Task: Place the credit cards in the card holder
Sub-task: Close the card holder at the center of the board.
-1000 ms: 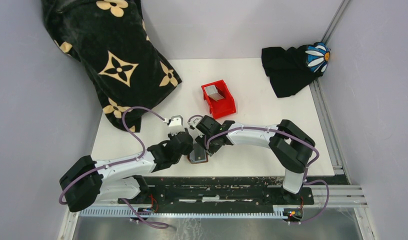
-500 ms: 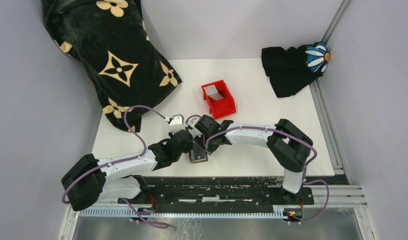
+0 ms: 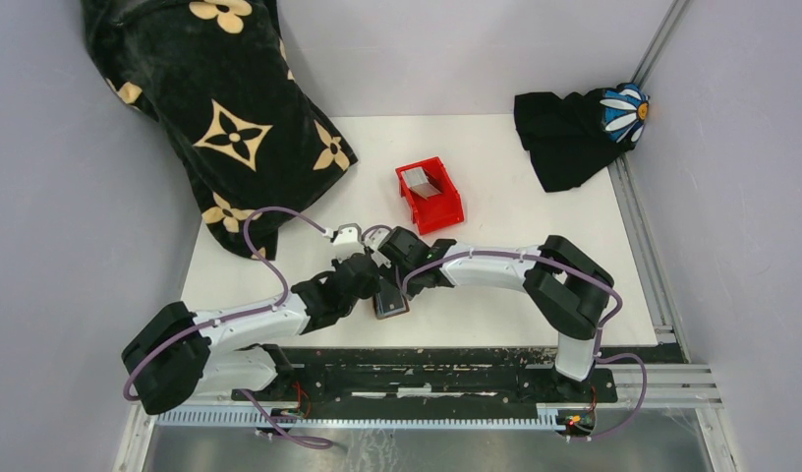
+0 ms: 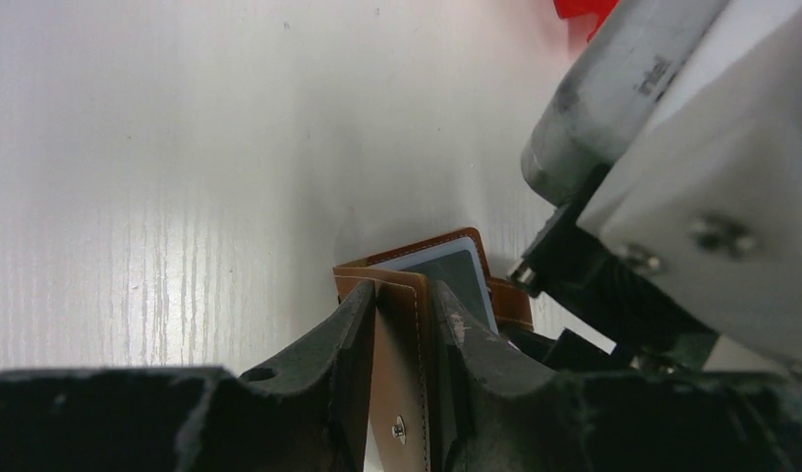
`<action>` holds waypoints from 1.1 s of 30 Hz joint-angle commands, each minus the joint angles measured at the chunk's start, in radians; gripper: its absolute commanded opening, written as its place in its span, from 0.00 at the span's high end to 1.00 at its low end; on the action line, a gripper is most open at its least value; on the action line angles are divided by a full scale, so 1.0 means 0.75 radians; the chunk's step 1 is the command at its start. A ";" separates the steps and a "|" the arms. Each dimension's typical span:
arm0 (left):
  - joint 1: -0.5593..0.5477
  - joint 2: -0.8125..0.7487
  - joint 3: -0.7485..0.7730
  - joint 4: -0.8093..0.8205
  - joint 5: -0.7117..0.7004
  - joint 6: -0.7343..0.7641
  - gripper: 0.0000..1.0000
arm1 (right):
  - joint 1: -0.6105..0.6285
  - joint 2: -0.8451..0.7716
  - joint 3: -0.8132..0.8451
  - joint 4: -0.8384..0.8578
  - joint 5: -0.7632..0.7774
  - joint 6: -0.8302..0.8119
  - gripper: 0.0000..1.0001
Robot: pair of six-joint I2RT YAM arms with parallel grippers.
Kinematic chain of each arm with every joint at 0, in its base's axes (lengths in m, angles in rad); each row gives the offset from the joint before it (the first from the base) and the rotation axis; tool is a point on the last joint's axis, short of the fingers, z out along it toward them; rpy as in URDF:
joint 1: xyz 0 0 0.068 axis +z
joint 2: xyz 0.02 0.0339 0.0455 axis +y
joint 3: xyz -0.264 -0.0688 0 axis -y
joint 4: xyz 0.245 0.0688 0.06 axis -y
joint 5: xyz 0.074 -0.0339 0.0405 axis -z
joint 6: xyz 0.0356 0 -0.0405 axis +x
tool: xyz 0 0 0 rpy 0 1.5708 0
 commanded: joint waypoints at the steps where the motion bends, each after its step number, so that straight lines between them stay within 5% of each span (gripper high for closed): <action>1: 0.005 0.011 0.024 0.076 0.030 0.054 0.67 | 0.016 -0.049 -0.015 0.189 0.140 -0.018 0.56; 17: 0.006 0.048 0.022 0.113 0.076 0.042 0.67 | 0.016 -0.101 -0.105 0.314 0.351 0.123 0.69; 33: 0.004 0.096 0.098 0.115 0.094 0.025 0.51 | 0.005 -0.170 -0.209 0.291 0.399 0.359 0.82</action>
